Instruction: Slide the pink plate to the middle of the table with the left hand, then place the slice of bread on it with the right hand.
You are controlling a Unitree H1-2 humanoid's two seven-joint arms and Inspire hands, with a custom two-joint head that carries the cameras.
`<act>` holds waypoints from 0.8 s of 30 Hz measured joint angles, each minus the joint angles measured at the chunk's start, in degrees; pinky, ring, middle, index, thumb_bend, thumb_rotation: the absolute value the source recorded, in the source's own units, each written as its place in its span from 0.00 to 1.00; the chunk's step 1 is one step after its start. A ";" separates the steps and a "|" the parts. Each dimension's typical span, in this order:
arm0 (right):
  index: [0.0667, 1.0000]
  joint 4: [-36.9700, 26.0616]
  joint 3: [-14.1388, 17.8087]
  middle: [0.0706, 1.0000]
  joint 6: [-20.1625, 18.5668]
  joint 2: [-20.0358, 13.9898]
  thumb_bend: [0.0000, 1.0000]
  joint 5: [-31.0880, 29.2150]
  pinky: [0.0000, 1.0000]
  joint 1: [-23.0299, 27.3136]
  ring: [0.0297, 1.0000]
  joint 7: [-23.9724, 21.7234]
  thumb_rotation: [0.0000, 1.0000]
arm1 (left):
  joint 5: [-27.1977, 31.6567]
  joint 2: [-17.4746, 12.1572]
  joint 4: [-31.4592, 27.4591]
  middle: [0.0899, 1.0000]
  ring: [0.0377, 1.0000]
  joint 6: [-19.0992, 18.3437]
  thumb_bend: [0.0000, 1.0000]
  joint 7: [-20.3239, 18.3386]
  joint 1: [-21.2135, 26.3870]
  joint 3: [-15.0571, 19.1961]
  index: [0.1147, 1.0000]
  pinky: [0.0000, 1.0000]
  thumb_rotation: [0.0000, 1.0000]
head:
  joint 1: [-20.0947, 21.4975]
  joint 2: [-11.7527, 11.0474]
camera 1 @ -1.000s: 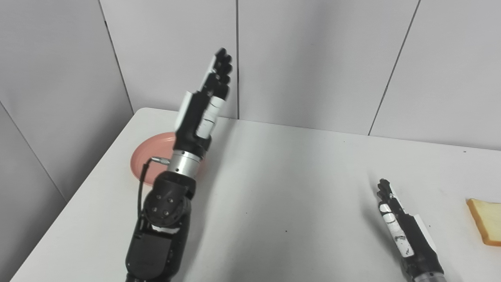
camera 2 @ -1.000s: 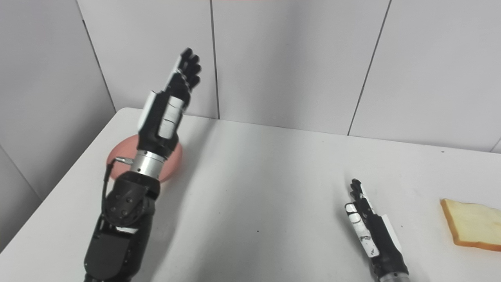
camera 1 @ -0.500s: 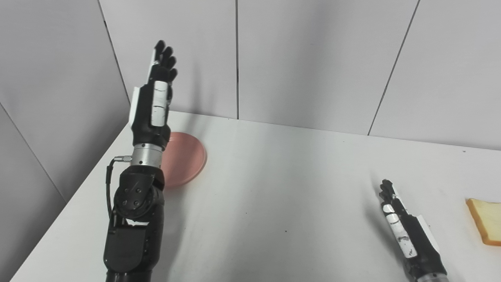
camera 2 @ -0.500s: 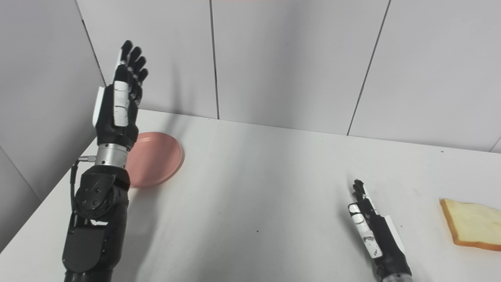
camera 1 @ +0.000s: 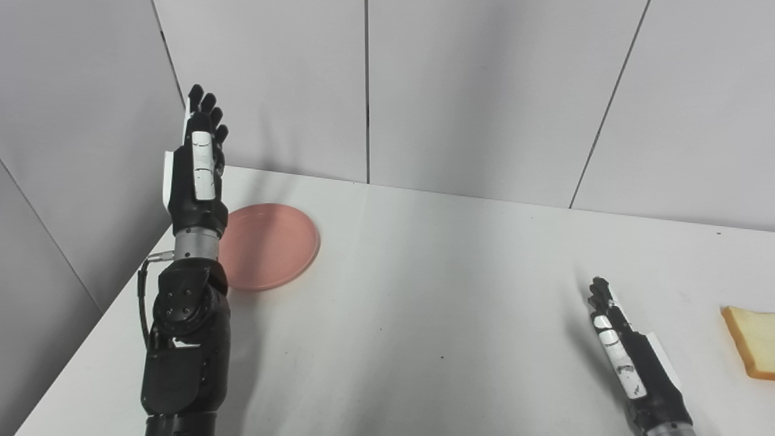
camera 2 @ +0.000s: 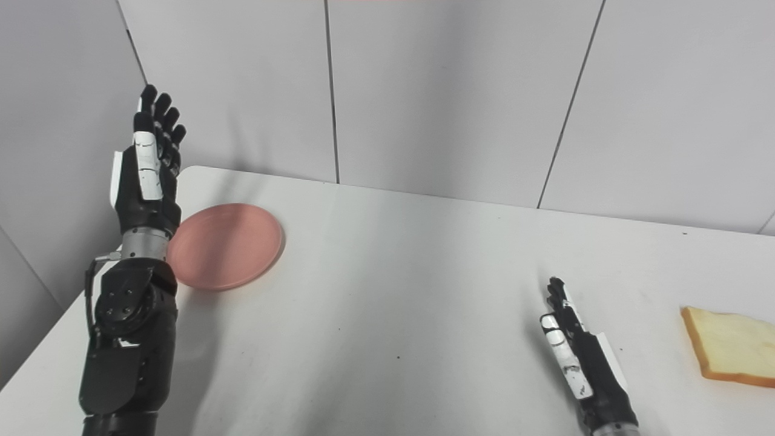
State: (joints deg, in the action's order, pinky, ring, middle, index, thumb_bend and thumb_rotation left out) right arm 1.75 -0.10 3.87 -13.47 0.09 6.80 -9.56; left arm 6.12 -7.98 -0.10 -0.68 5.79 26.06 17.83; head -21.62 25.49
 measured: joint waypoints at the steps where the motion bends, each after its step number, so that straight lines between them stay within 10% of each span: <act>1: 1.00 -0.01 0.00 1.00 0.00 0.01 0.31 -0.02 1.00 0.00 1.00 0.00 1.00 | 0.21 -0.08 0.39 0.99 0.99 0.47 0.87 0.23 0.02 0.28 1.00 1.00 0.93 | 0.00 0.00; 24: 1.00 -0.53 0.01 1.00 -0.79 0.13 0.23 -0.42 1.00 -0.10 1.00 0.00 1.00 | 5.29 -3.11 9.98 0.98 0.99 5.60 0.88 3.32 0.62 6.00 0.97 1.00 0.90 | -0.71 0.17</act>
State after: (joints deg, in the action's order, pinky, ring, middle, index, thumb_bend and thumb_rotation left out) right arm 1.22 -0.10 3.08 -13.34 -0.33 6.70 -9.56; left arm 11.40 -11.09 9.88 4.92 9.11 26.68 23.83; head -22.32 25.66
